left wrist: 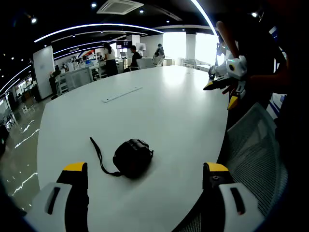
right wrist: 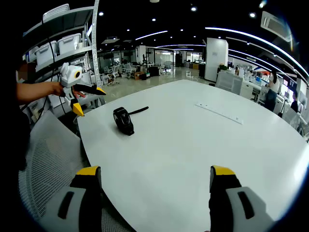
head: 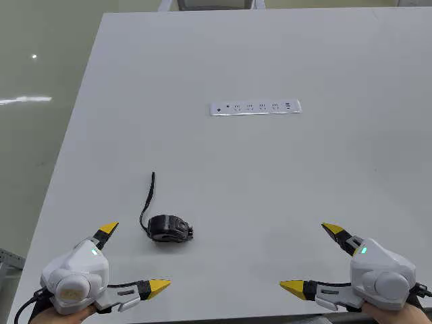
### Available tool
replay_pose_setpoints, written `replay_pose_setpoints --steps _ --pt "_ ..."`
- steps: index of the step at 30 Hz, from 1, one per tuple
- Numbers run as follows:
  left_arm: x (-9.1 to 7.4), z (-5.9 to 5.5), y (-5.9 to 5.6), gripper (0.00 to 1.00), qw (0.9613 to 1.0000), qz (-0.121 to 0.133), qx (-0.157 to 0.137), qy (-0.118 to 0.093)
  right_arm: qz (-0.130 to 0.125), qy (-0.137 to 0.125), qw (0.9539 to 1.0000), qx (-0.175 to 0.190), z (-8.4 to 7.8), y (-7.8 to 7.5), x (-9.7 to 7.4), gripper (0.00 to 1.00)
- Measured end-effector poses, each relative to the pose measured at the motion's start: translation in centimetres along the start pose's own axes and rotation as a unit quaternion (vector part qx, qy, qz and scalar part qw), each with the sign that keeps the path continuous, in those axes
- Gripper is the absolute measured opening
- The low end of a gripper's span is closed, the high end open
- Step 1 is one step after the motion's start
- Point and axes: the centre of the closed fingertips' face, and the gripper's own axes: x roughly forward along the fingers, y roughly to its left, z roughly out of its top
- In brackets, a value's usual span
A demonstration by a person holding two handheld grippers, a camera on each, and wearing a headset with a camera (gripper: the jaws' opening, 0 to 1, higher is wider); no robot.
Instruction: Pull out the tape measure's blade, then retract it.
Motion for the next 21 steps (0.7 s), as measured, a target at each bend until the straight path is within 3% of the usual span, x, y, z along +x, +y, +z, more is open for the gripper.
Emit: replay_pose_setpoints --steps 21 --pt "-0.15 -0.32 0.13 0.98 0.9999 0.004 0.012 0.011 0.003 -0.001 1.0 -0.007 0.02 -0.02 -0.18 0.93"
